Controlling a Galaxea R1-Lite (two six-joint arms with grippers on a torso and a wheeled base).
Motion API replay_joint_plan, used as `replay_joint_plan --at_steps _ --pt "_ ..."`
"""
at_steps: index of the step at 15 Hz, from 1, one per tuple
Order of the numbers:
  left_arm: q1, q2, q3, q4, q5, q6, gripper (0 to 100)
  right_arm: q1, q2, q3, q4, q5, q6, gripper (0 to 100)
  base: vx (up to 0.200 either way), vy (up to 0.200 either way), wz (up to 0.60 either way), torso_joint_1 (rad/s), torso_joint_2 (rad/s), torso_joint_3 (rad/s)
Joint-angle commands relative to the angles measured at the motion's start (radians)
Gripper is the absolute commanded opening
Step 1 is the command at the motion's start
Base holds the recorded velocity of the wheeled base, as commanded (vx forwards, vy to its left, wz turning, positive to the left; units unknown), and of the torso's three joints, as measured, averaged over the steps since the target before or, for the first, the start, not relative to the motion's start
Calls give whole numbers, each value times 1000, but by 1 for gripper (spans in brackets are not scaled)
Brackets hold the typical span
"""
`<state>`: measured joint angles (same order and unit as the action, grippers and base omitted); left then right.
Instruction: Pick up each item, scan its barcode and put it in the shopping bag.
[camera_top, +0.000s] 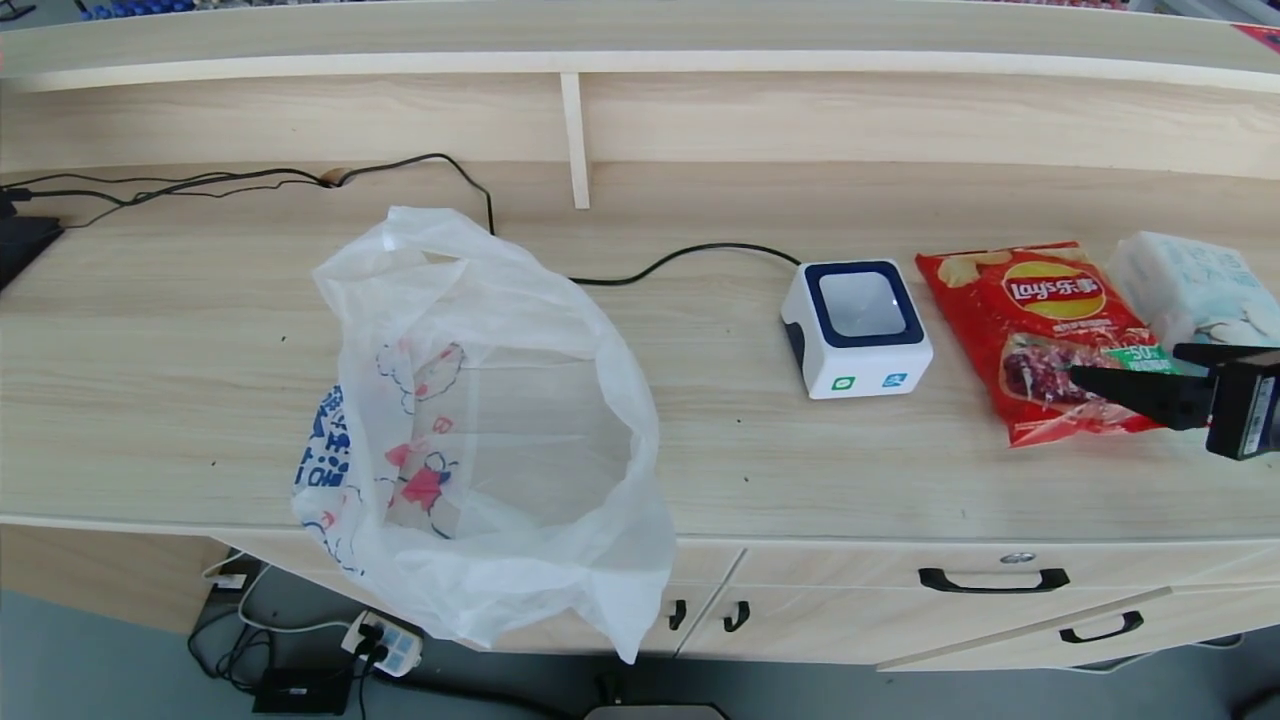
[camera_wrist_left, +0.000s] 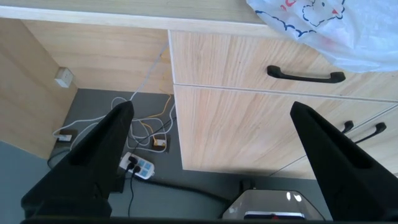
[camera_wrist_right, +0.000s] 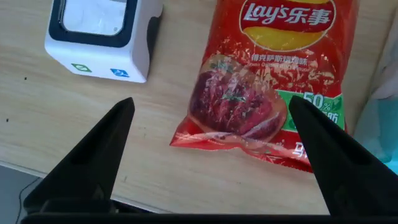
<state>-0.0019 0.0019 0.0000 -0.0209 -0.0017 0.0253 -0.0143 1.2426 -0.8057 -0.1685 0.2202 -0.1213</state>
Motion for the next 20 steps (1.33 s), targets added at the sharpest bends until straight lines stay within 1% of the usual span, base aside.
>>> replay_joint_plan --at_steps 1,3,4,8,13,15,18,20 --pt "0 0 0 -1 0 1 100 -59 192 -135 -11 22 -28 100 0 0 0 0 0 0" --pt "0 0 0 -1 0 1 100 -122 271 -234 -3 47 -110 100 0 0 0 0 0 0" --pt "0 0 0 -1 0 1 100 -139 302 -265 -3 70 -143 100 0 0 0 0 0 0" --pt "0 0 0 -1 0 1 100 -184 341 -274 1 71 -167 100 0 0 0 0 0 0" --pt "0 0 0 -1 0 1 100 -177 368 -277 -20 74 -164 100 0 0 0 0 0 0" --pt "0 0 0 -1 0 1 100 -165 368 -300 -39 74 -161 100 0 0 0 0 0 0" --pt "0 0 0 -1 0 1 100 -130 362 -320 -39 68 -161 100 0 0 0 0 0 0" --pt "0 0 0 -1 0 1 100 -93 364 -296 -37 62 -161 100 0 0 0 0 0 0"
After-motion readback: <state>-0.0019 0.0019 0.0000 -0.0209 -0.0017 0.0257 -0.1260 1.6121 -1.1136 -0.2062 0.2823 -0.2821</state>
